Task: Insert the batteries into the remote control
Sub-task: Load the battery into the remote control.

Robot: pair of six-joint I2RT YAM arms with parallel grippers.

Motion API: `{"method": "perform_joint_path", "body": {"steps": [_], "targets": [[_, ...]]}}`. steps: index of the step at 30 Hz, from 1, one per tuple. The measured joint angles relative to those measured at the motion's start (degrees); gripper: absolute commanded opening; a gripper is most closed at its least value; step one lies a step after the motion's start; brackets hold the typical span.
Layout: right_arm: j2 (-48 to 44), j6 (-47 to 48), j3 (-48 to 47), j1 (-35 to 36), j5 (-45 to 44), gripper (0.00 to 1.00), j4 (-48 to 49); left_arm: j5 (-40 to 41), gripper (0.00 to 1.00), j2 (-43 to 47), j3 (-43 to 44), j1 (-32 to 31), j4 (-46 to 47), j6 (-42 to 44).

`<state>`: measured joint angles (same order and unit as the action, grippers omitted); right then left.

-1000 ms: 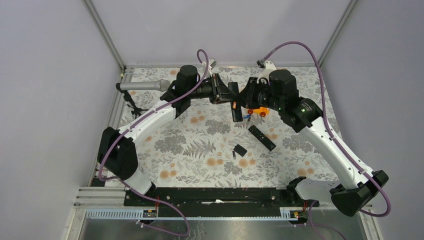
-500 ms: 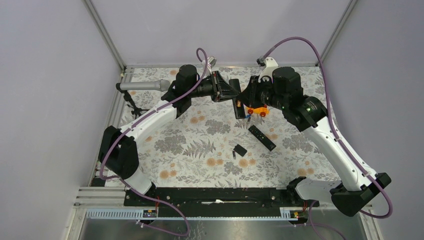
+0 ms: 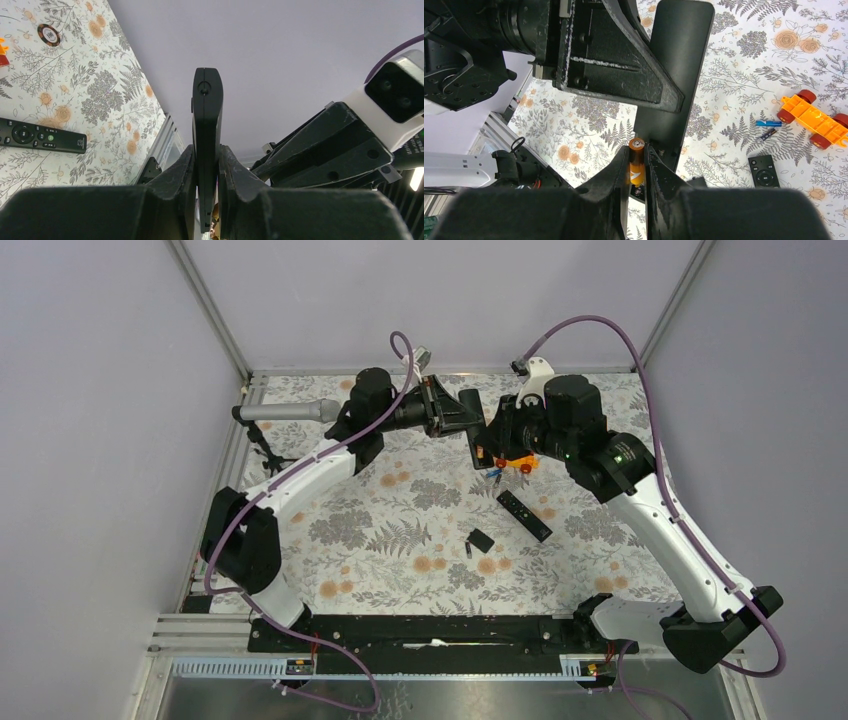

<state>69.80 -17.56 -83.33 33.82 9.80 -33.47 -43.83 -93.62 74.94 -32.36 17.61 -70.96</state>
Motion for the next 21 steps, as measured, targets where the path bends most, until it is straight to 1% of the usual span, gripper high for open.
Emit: {"method": "perform_joint_path", "body": {"steps": [11, 21], "targets": [[0.33, 0.46, -0.04, 0.0, 0.37, 0.02, -0.5, -0.83, 0.0, -0.22, -1.62, 0.98, 6.14, -3.52], [1.14, 0.59, -0.15, 0.04, 1.11, 0.11, 0.11, -1.4, 0.0, -0.57, -1.75, 1.33, 7.08, -4.42]]}}
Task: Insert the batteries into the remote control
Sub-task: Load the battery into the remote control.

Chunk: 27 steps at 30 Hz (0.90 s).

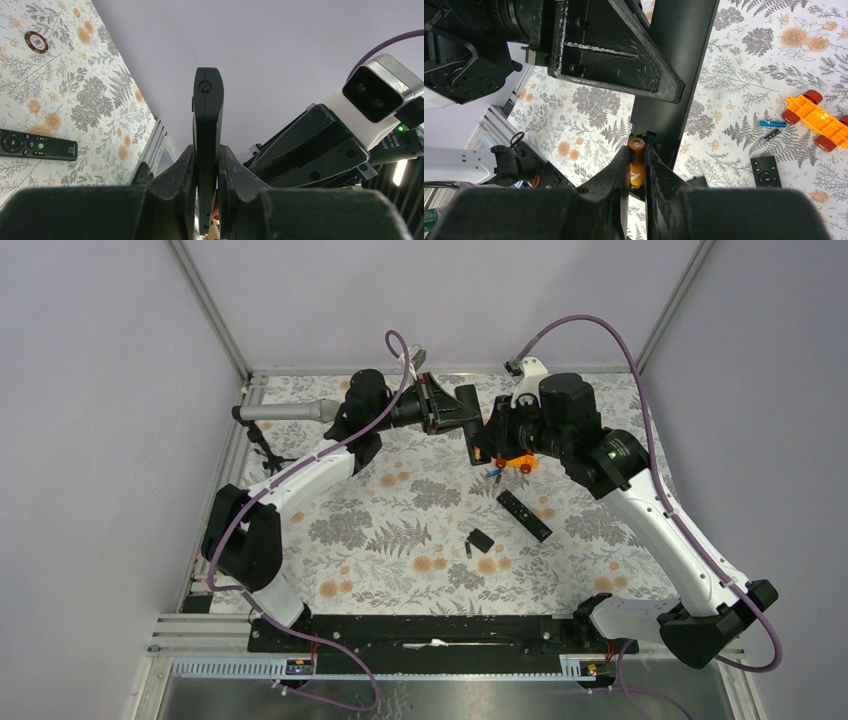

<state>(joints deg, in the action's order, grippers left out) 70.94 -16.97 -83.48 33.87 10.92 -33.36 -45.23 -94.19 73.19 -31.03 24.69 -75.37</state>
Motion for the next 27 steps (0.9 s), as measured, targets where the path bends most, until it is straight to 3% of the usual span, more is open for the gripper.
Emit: {"method": "perform_joint_path", "body": {"steps": [13, 22, 27], "targets": [[2.03, -0.46, -2.64, 0.13, -0.92, 0.27, -1.51, -0.42, 0.0, -0.59, 0.0, 0.35, 2.27, -1.64], [2.71, -1.14, -2.95, 0.37, -0.98, 0.31, -1.55, -0.24, 0.0, -0.59, -0.11, 0.39, 3.32, -2.58], [3.06, -2.01, -3.8, 0.59, -1.53, 0.44, -2.05, 0.13, 0.0, -0.59, -0.17, 0.42, 3.41, -2.64]]}}
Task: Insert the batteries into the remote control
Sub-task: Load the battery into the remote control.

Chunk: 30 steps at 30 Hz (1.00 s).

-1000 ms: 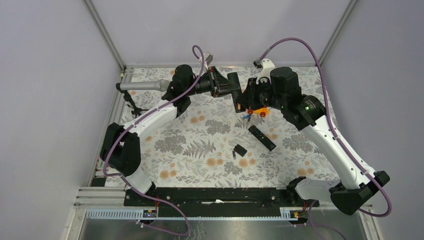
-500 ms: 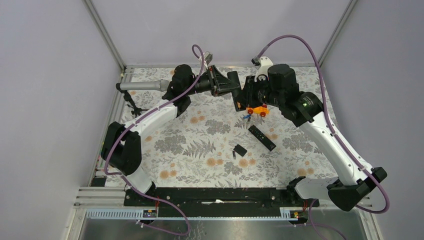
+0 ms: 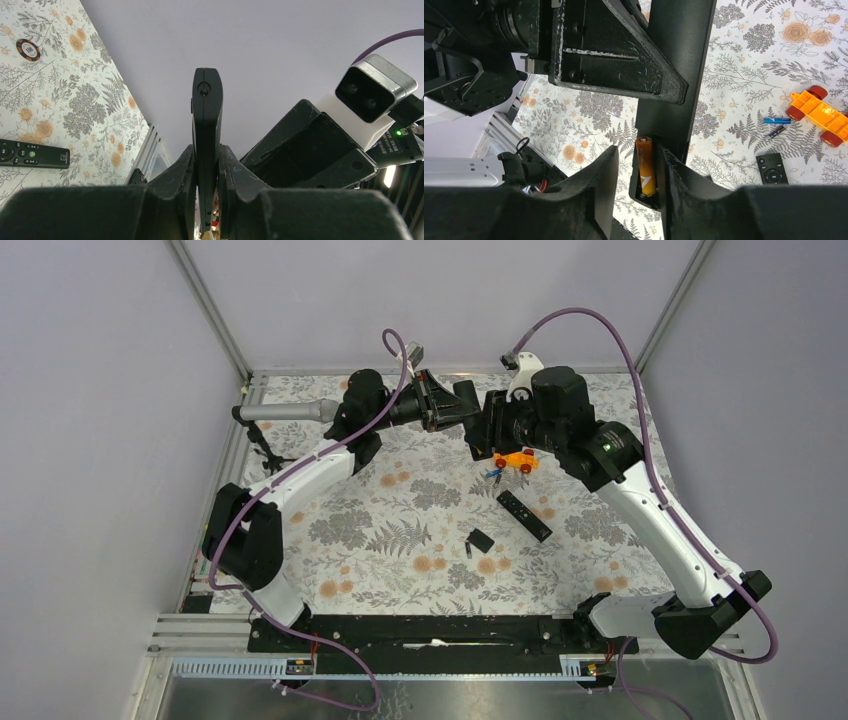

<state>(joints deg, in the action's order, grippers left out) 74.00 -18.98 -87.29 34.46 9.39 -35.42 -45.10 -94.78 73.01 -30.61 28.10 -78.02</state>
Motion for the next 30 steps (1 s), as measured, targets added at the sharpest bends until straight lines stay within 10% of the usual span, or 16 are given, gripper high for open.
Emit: {"method": "perform_joint_path", "body": {"steps": [20, 30], "targets": [[-0.46, -11.17, -2.89, 0.22, -6.1, 0.9, -0.35, 0.28, 0.0, 0.0, -1.29, 0.35, 2.91, -0.11], [-3.41, -30.67, 2.58, -1.75, -4.83, 0.95, 0.22, 1.01, 0.0, 0.02, -2.36, 0.68, 4.52, -1.18]]}}
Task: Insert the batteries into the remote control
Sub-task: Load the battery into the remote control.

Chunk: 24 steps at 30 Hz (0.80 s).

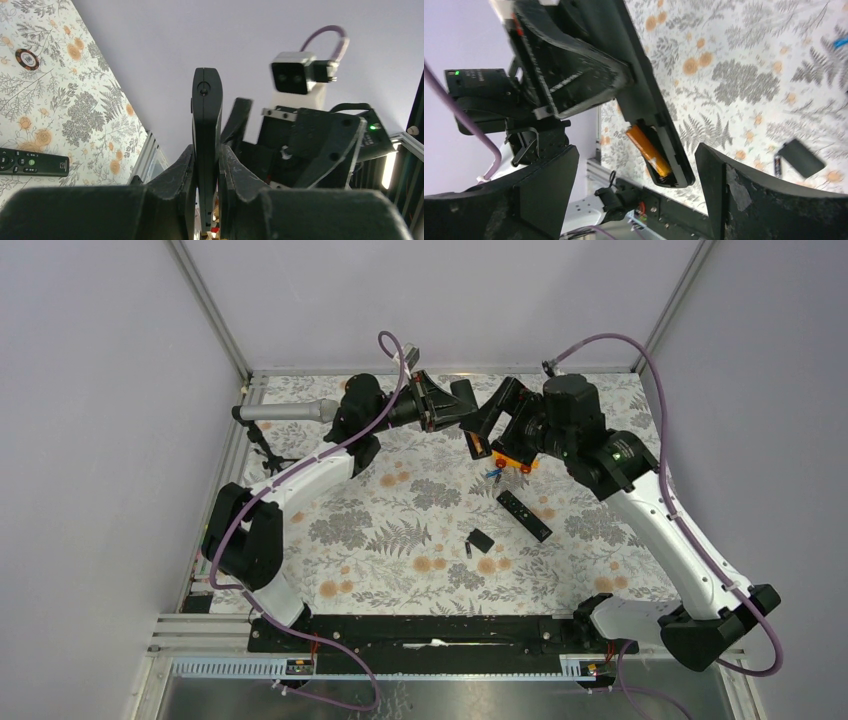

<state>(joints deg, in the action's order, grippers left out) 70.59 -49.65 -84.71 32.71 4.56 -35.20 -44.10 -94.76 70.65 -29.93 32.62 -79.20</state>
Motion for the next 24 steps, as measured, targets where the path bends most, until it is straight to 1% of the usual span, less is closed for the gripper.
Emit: {"method": "perform_joint_path", "body": {"steps": [6, 16, 19, 24], "targets": [[-0.24, -7.74, 5.51, -0.68, 3.06, 0.95, 3.3, 1.33, 0.0, 0.11, -0.2, 0.09, 2.32, -1.01], [-3.13, -15.91, 12.52, -1.36, 4.57, 0.94, 14.8, 5.16, 0.0, 2.99, -5.2, 0.22, 8.55, -2.6], [-3.5, -17.51, 13.2, -1.51, 4.57, 0.92, 18.16, 6.67, 0.0, 3.96, -6.75, 0.22, 10.78, -2.8], [-3.5, -19.45, 14.19, -1.66, 4.63, 0.85, 24.22, 8.83, 0.0, 4.87, -7.82, 0.22, 14.32, -2.75]]}}
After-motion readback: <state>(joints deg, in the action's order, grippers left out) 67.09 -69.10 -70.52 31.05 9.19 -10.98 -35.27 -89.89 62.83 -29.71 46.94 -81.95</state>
